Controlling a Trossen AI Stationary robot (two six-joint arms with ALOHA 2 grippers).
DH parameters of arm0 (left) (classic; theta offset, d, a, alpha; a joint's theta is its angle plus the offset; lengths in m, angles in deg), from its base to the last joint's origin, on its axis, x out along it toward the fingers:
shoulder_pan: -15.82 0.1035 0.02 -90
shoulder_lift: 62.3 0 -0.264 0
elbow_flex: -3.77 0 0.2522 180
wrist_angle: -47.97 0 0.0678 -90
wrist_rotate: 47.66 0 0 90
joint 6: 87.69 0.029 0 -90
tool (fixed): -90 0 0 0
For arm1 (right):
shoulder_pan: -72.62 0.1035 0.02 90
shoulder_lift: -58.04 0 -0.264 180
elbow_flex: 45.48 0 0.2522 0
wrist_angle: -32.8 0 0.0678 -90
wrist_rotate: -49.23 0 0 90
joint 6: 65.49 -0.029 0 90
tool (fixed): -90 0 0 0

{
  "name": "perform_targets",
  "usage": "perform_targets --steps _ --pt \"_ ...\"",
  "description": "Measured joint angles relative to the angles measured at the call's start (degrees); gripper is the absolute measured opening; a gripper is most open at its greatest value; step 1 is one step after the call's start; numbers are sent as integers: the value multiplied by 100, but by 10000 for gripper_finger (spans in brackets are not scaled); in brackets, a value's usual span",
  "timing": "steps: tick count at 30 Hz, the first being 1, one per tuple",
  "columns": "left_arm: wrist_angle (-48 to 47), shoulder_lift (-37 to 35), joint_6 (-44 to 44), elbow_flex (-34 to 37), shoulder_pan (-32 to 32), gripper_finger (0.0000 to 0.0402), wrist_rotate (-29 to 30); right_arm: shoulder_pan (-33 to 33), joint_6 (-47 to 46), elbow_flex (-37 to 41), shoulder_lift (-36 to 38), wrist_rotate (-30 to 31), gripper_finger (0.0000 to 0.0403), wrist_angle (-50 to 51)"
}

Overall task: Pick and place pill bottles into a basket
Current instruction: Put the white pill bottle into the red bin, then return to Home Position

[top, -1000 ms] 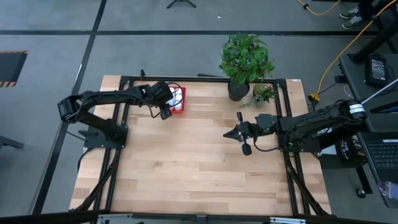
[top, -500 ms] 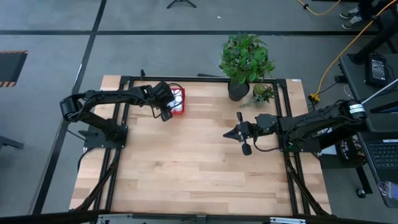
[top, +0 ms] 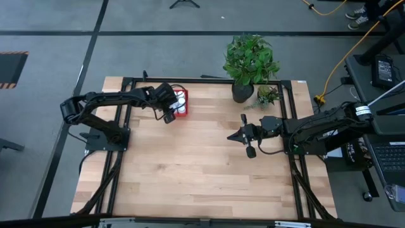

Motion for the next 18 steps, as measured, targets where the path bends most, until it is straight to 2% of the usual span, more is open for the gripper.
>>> perform_targets --steps 5,11,18 --pt "-81 -301 -63 0 -7 184 -4 2 0 0 0 -1 10 7" --pt "-81 -1037 -207 0 -140 175 -267 1 76 0 0 -2 10 17" --pt "-332 -2257 -213 0 -767 111 -280 0 126 0 0 -2 10 115"
